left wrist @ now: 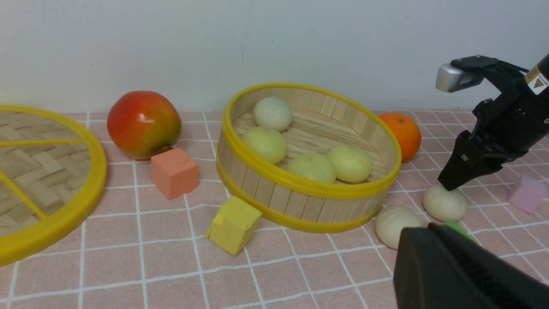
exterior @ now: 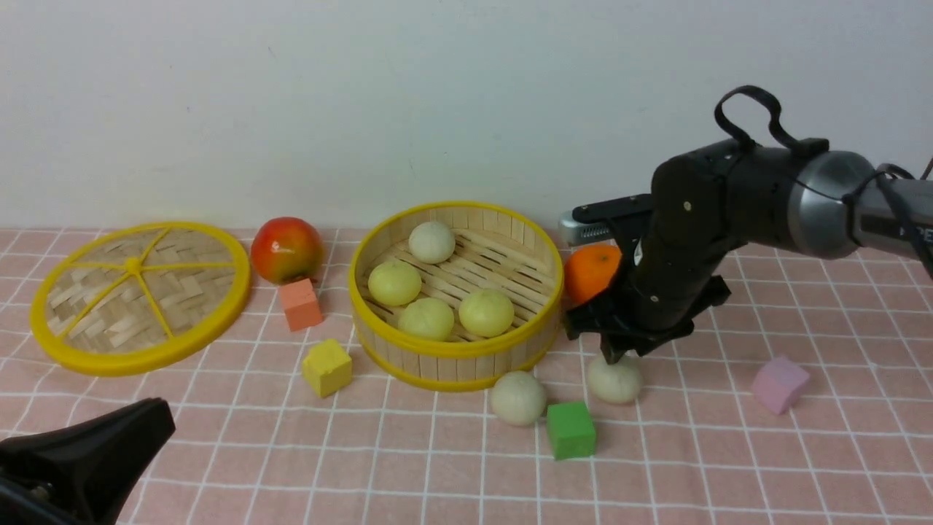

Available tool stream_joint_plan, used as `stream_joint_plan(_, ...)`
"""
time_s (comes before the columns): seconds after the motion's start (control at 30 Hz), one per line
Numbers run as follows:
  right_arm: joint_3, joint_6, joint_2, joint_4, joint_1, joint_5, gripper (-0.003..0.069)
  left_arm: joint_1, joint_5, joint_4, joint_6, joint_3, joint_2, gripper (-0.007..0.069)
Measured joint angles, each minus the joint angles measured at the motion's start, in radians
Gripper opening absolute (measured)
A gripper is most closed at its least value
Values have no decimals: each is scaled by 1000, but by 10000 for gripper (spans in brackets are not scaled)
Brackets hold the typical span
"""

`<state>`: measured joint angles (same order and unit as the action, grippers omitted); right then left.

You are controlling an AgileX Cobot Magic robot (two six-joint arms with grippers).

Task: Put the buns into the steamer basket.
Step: Use the right arm to grab a steamed stuffed bun, then use the right arm to put the steamed stuffed bun into the steamer

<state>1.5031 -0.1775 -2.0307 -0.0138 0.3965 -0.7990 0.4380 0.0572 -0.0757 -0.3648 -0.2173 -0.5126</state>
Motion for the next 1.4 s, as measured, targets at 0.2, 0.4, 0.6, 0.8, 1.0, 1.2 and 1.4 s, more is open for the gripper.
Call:
stream_joint_plan(0.2,3,-1,-36,-18,0,16,281,0,-1,0,0,0,0,20)
stream_joint_plan(0.4,10,4,-36,-19,0,13,242,0,-2,0,0,1,0,24)
stream_joint_plan(0.6,34,84,3,-52,0,-22,18,0,-2,0,0,1,0,29)
stream_joint_plan(0.8,107,95,79,-89,4,-65,10,0,-2,0,0,1,1,38)
stream_joint_plan(1.0,235,177,93,-242,9,26,10,0,-2,0,0,1,1,41)
stream_joint_plan(1.2,247,322,-22,-486,18,279,10,0,-2,0,0,1,1,48)
stream_joint_plan(1.4,247,509,-130,-705,18,420,13,0,-2,0,0,1,1,51)
